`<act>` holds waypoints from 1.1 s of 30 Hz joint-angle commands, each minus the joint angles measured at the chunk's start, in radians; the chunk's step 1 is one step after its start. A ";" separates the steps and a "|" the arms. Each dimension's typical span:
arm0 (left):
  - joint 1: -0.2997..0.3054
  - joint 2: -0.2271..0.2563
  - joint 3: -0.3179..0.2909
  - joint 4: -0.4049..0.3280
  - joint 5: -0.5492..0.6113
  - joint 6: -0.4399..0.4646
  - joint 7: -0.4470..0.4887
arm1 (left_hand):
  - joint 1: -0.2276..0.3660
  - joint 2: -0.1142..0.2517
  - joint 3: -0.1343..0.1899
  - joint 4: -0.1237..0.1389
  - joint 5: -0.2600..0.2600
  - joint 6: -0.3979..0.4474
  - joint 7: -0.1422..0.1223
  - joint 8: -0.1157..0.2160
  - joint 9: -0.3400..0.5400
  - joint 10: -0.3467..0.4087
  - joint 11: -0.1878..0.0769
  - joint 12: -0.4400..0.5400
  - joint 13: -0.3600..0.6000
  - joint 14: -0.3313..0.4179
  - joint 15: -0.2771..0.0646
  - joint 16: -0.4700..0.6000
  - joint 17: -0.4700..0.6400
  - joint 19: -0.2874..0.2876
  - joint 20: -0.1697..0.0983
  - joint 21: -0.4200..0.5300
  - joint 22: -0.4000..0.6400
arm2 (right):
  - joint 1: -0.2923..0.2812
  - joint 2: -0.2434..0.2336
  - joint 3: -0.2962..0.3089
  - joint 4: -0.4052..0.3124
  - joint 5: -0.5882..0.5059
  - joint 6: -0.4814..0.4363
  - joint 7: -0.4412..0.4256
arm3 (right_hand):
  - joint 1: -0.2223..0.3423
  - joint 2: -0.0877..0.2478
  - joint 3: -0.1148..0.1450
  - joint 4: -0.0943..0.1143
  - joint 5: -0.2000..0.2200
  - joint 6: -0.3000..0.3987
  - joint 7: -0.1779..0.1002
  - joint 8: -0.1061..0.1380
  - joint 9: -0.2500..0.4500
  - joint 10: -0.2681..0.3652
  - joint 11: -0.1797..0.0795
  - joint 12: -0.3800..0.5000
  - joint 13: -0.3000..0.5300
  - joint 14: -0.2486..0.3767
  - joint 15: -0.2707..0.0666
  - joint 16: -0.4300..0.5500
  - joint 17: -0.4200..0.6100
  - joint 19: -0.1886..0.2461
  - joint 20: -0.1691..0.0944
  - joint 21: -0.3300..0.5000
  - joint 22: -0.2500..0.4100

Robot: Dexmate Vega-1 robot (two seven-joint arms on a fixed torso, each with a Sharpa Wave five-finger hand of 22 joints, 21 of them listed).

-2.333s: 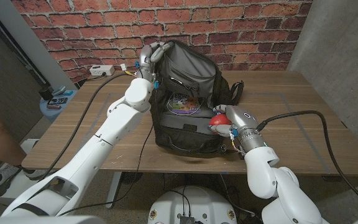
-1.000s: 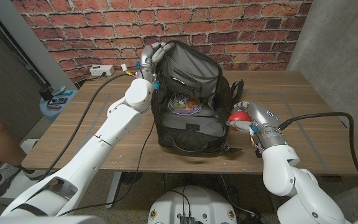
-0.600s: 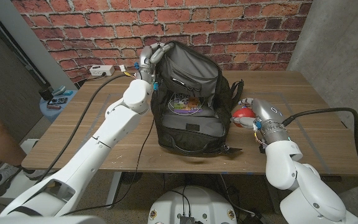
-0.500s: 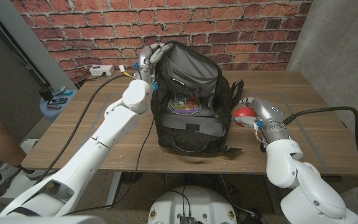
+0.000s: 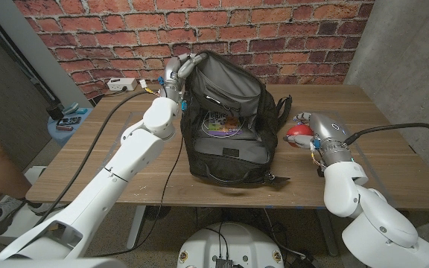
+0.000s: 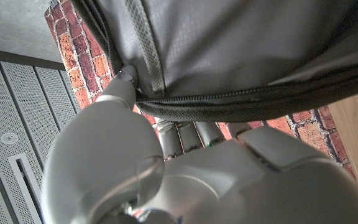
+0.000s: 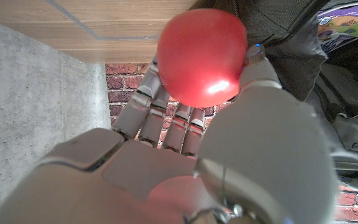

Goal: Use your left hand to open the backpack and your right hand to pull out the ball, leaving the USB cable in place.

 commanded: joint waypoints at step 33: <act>0.097 0.134 -0.060 -0.171 -0.191 0.103 -0.091 | 0.002 0.015 0.005 0.005 -0.005 -0.015 0.003 0.008 0.006 -0.018 -0.002 0.002 0.005 -0.019 0.005 -0.008 0.009 -0.017 -0.003 0.003 0.000 | 0.028 -0.090 0.124 0.110 0.262 0.082 -0.154 | 0.133 0.125 -0.009 0.000 -0.002 0.008 -0.002 -0.002 0.004 0.021 -0.013 0.003 0.007 0.052 -0.205 -0.006 0.007 -0.005 -0.101 0.020 0.002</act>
